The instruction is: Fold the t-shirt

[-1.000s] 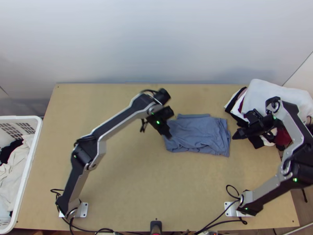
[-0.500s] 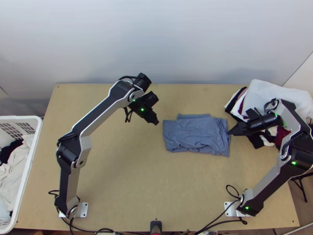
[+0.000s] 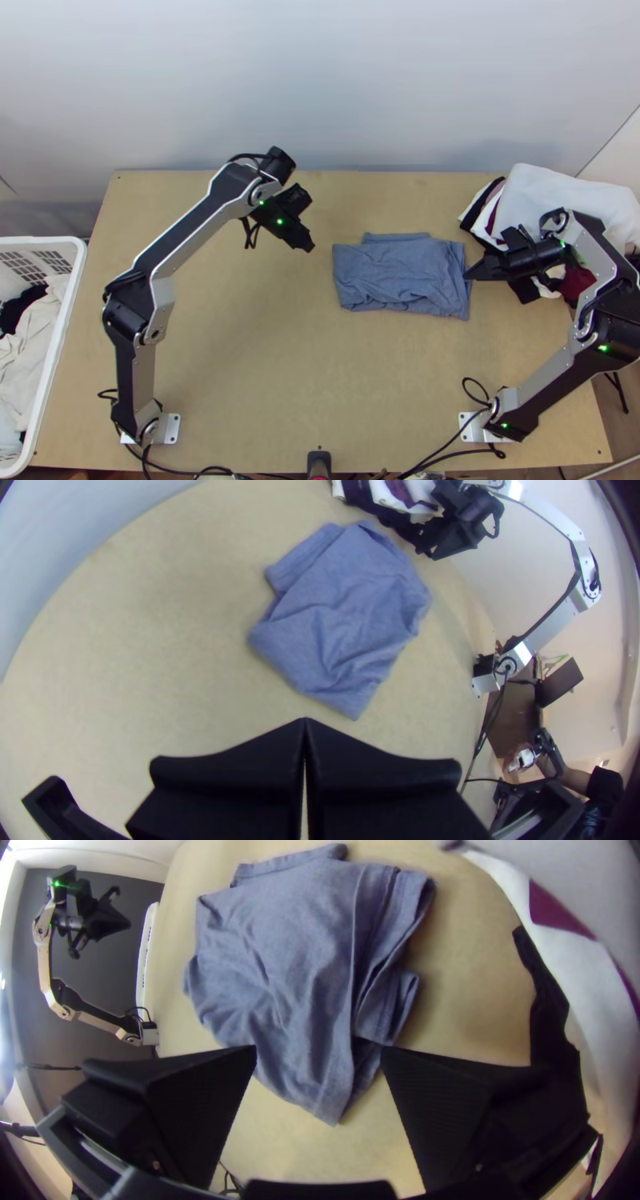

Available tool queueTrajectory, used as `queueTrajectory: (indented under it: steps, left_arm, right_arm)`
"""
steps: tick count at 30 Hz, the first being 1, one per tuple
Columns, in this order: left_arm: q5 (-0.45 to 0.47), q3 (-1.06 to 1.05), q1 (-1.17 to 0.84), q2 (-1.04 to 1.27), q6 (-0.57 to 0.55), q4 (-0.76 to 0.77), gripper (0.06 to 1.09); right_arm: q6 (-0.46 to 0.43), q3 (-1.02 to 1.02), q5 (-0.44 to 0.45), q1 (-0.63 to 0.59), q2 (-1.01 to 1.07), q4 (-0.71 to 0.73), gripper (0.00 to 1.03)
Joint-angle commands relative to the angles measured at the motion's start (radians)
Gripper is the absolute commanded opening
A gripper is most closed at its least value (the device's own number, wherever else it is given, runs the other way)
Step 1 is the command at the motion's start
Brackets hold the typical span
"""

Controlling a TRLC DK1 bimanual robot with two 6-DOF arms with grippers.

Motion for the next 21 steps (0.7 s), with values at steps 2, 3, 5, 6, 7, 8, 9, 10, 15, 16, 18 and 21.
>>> queueTrajectory:
  steps: [2, 3, 5, 6, 7, 8, 9, 10, 15, 16, 18, 21]
  left_arm:
    - [-0.001, -0.007, 0.02, -0.017, 0.004, 0.002, 0.1]
    - [-0.001, -0.007, 0.023, -0.023, 0.006, 0.002, 0.1]
    - [-0.001, -0.007, 0.029, -0.033, 0.006, 0.002, 0.1]
    - [-0.001, -0.009, 0.032, -0.037, 0.006, 0.002, 0.1]
    - [-0.001, -0.01, 0.032, -0.04, 0.006, 0.002, 0.1]
    - [-0.001, -0.013, 0.033, -0.043, 0.006, 0.002, 0.1]
    - [-0.001, -0.018, 0.032, -0.046, 0.006, 0.002, 0.1]
    - [-0.001, -0.024, 0.03, -0.048, 0.006, 0.002, 0.1]
    - [-0.001, -0.073, 0.023, -0.066, 0.004, 0.022, 0.1]
    - [-0.001, -0.081, 0.021, -0.071, 0.003, 0.025, 0.1]
    - [-0.002, -0.097, 0.023, -0.082, 0.004, 0.03, 0.1]
    - [-0.002, -0.128, 0.027, -0.095, 0.006, 0.037, 0.1]
  right_arm:
    - [0.032, 0.076, 0.029, 0.029, -0.034, 0.012, 0.86]
    - [0.041, 0.084, 0.036, 0.034, -0.047, 0.009, 0.86]
    - [0.045, 0.078, 0.049, 0.04, -0.09, 0.008, 0.87]
    - [0.053, 0.073, 0.055, 0.041, -0.115, 0.008, 0.87]
    - [0.061, 0.07, 0.068, 0.043, -0.139, 0.009, 0.87]
    - [0.065, 0.066, 0.079, 0.046, -0.162, 0.009, 0.87]
    - [0.07, 0.058, 0.093, 0.049, -0.184, 0.009, 0.88]
    - [0.076, 0.047, 0.099, 0.051, -0.201, 0.009, 0.88]
    - [0.133, -0.065, 0.104, 0.051, -0.256, 0.058, 0.88]
    - [0.148, -0.086, 0.104, 0.051, -0.271, 0.077, 0.88]
    - [0.174, -0.126, 0.104, 0.052, -0.302, 0.095, 0.88]
    - [0.208, -0.2, 0.104, 0.064, -0.342, 0.173, 0.88]
